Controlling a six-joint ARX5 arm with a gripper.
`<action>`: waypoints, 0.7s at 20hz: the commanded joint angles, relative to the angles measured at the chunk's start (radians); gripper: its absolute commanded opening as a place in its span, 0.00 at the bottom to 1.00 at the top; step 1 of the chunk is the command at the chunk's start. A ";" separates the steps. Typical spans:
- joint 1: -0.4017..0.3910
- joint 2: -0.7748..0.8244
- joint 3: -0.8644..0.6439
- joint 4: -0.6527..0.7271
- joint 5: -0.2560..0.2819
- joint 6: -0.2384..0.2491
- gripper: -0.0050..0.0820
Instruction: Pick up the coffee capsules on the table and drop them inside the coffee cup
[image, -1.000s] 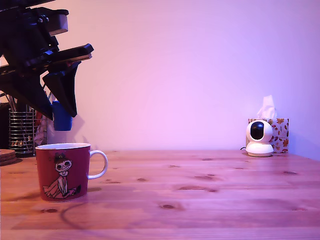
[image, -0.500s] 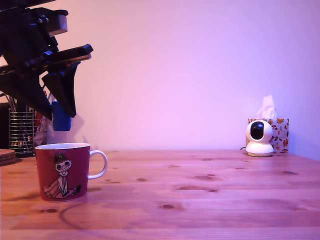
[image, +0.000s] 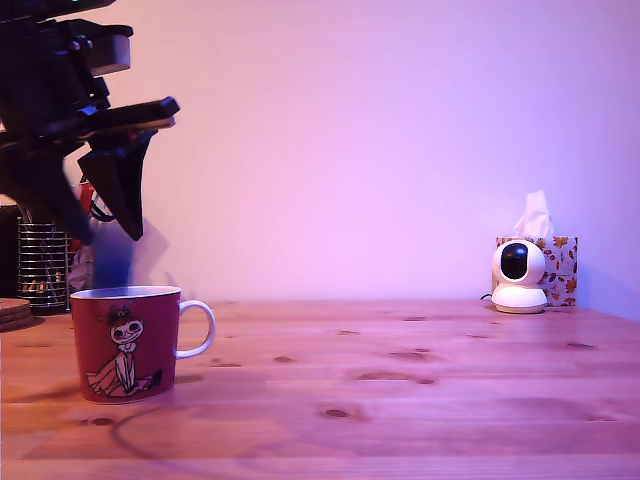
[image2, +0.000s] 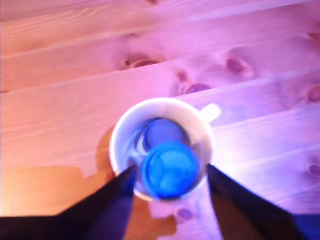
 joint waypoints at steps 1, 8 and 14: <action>0.003 0.003 -0.022 0.002 -0.002 -0.002 0.64; 0.003 0.003 -0.022 -0.005 -0.001 0.002 0.66; 0.003 0.002 -0.022 -0.021 -0.001 0.026 0.64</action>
